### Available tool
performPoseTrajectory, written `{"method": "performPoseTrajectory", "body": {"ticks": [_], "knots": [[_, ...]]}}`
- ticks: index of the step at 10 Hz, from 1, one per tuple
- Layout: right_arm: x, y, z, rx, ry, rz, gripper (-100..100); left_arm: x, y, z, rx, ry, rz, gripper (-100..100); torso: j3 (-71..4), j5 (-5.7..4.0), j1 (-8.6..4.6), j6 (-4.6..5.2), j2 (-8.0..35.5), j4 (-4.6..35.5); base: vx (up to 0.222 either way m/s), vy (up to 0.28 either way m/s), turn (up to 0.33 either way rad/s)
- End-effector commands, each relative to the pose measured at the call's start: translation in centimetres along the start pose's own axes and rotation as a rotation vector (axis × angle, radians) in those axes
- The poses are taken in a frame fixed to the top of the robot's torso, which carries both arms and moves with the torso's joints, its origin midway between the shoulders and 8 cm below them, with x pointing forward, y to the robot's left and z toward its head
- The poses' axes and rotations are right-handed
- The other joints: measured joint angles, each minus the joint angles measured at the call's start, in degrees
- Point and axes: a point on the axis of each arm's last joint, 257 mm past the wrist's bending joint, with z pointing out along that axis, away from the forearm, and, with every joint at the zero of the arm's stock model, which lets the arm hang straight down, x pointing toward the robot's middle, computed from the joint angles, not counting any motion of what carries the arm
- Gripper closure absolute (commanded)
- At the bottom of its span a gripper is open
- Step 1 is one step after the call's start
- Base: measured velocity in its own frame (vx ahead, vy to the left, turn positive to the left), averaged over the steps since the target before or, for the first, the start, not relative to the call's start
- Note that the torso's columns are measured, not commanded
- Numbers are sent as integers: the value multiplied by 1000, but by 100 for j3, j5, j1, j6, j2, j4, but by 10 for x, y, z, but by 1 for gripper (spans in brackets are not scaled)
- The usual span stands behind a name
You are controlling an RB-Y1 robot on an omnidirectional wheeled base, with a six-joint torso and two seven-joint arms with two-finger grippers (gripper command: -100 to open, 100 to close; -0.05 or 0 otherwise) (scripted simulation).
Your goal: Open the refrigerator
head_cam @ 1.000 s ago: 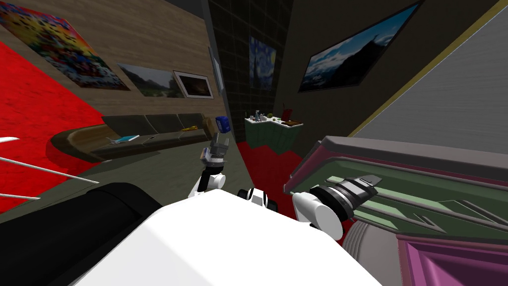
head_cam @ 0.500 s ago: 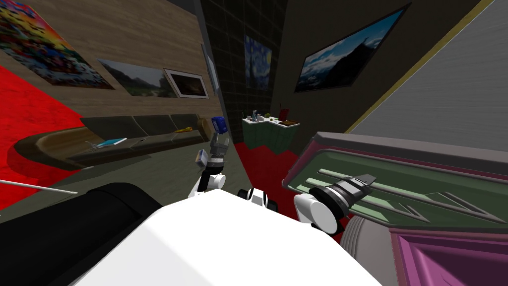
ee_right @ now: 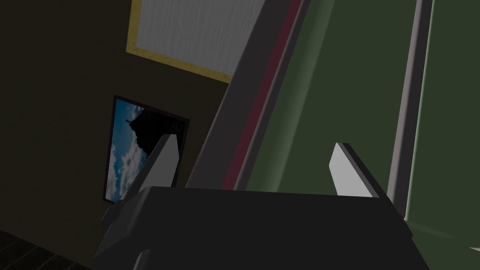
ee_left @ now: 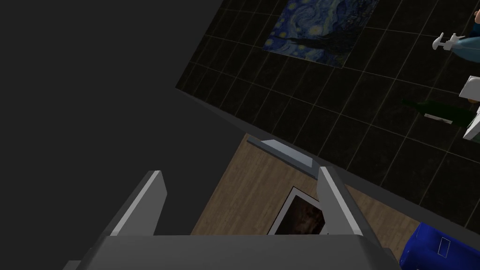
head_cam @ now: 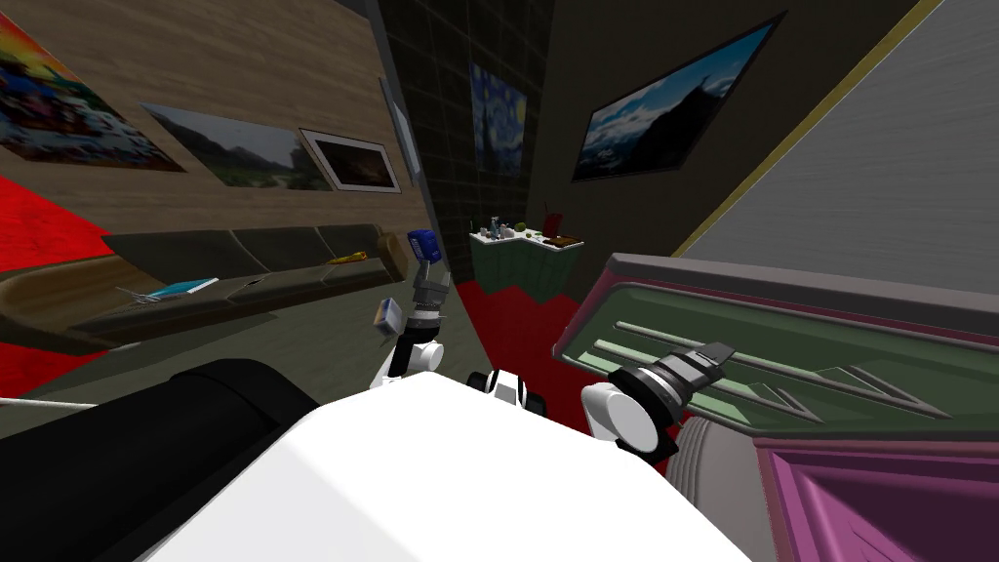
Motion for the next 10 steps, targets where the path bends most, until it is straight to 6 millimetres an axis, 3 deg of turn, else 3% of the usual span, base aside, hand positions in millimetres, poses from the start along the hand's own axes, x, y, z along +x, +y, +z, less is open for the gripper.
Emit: {"method": "performPoseTrajectory", "body": {"ticks": [1,10], "knots": [[-4,7,4,14,-14,24,-100,0,0,0,0,0,0,0,5,-1,-2,0,7,2,52,-1,-114],[-13,27,14,35,-57,123,-100,0,0,0,0,0,0,0,-4,0,-1,-1,-7,-2,55,16,-69]]}}
